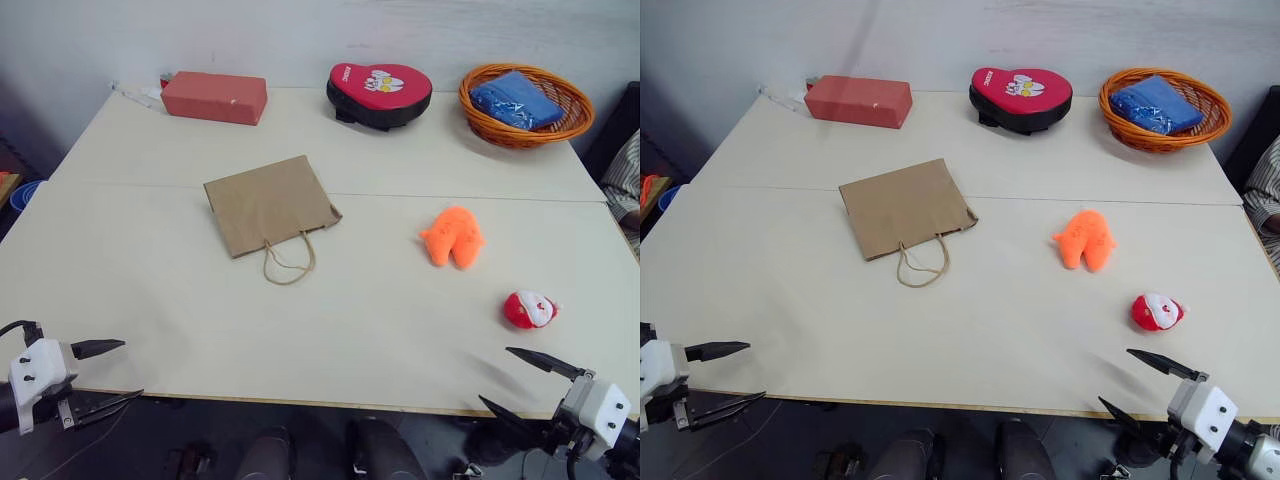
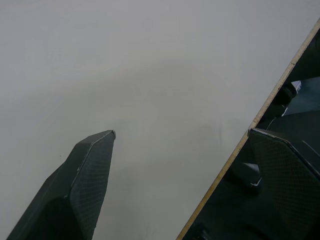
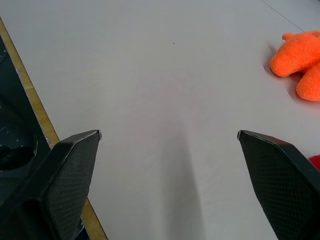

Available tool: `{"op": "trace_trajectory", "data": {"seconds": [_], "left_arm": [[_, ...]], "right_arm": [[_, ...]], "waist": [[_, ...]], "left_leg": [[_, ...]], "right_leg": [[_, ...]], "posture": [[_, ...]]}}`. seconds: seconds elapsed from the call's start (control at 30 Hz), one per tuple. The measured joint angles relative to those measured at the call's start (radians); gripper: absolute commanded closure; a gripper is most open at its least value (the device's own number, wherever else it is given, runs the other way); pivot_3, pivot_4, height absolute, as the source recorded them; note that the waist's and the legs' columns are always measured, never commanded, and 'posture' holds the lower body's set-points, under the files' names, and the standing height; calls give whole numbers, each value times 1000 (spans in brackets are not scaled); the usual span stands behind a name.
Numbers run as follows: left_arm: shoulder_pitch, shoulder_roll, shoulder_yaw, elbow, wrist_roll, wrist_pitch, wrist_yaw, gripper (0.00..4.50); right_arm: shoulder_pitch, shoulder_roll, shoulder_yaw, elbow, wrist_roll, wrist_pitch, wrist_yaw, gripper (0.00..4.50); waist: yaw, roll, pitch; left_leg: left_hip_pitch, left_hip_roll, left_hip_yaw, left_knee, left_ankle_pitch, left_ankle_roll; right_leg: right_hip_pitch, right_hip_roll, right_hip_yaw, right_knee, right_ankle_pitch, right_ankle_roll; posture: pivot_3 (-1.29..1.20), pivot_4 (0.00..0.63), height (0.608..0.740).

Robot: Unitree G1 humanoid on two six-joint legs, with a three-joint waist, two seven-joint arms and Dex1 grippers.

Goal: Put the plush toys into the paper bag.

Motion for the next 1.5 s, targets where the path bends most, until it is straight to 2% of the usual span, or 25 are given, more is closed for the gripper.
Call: {"op": "trace_trajectory", "data": {"seconds": [0.17, 0.3, 0.4, 0.47, 0.6, 0.77, 0.93, 1.03, 1.1, 1.43, 1.5], "left_arm": [[-21, 1, 0, -7, -20, 37, 0, 48], [-69, 45, -21, -63, -92, 189, -18, 48], [-205, 61, -69, -99, -159, 329, 17, 48], [-343, 66, -153, -118, -159, 353, 29, 48], [-685, 15, -411, -101, -55, 263, 19, 48], [-1004, -123, -658, 159, 112, 155, -8, 48], [-1158, -241, -796, 439, 254, 8, -9, 48], [-1238, -317, -811, 586, 293, -90, 24, 629], [-1269, -345, -810, 624, 293, -116, 31, 1273], [-1318, -360, -811, 814, 339, -311, 23, 4454], [-1323, -361, -811, 833, 341, -330, 21, 4454]], "right_arm": [[-11, 0, 10, 2, 0, -3, -1, 13], [-33, 45, 21, -15, 26, 0, -30, 13], [-52, 58, 65, -109, 144, 105, -50, 13], [-88, 71, 85, -190, 223, 179, -88, 13], [-230, 116, 104, -275, 232, 208, -193, 13], [-269, 153, 153, -306, 194, 225, -246, 13], [-298, 169, 186, -317, 157, 234, -283, 13], [-303, 186, 203, -326, 139, 237, -310, 0], [-307, 191, 214, -333, 121, 241, -327, 0], [-334, 193, 217, -364, 108, 265, -371, 0], [-340, 193, 218, -364, 107, 265, -371, 0]], "waist": [[0, 0, 0], [1, 0, 0], [2, 2, 0], [4, 2, 0], [4, 2, -1], [2, 2, -2], [0, 1, -2], [3, 1, -1], [4, 1, -1], [4, 1, -1], [5, 1, -1]], "left_leg": [[0, 0, 0, 0, 0, 0], [0, 0, -1, 0, 1, -1], [0, 0, -2, 1, 1, -2], [0, 0, -3, 2, 2, -3], [-2, -2, -2, 3, 5, -9], [-4, -1, 0, 3, 6, -9], [-5, -1, -1, 7, 5, -8], [-6, -1, -1, 12, 5, -8], [-7, -1, -2, 14, 4, -7], [-8, -2, -2, 17, 4, -7], [-8, -2, -2, 17, 4, -7]], "right_leg": [[0, 0, 0, 0, 0, 0], [0, 0, -1, 1, 0, 0], [0, 0, -1, 2, 0, 0], [0, 0, -2, 3, 0, 0], [-2, 0, -1, 4, 1, 1], [-5, 3, -1, 8, 1, 1], [-5, 4, -1, 8, 1, 1], [-5, 3, -1, 8, 1, 1], [-5, 3, -1, 9, 1, 2], [-6, 3, -1, 10, 1, 2], [-6, 3, -1, 9, 1, 2]], "posture": [[0, 150, 740], [0, 150, 740], [0, 150, 740], [0, 150, 740], [0, 150, 740], [0, 150, 740], [0, 150, 740], [0, 150, 740], [0, 150, 740], [0, 150, 740], [0, 150, 740]]}}
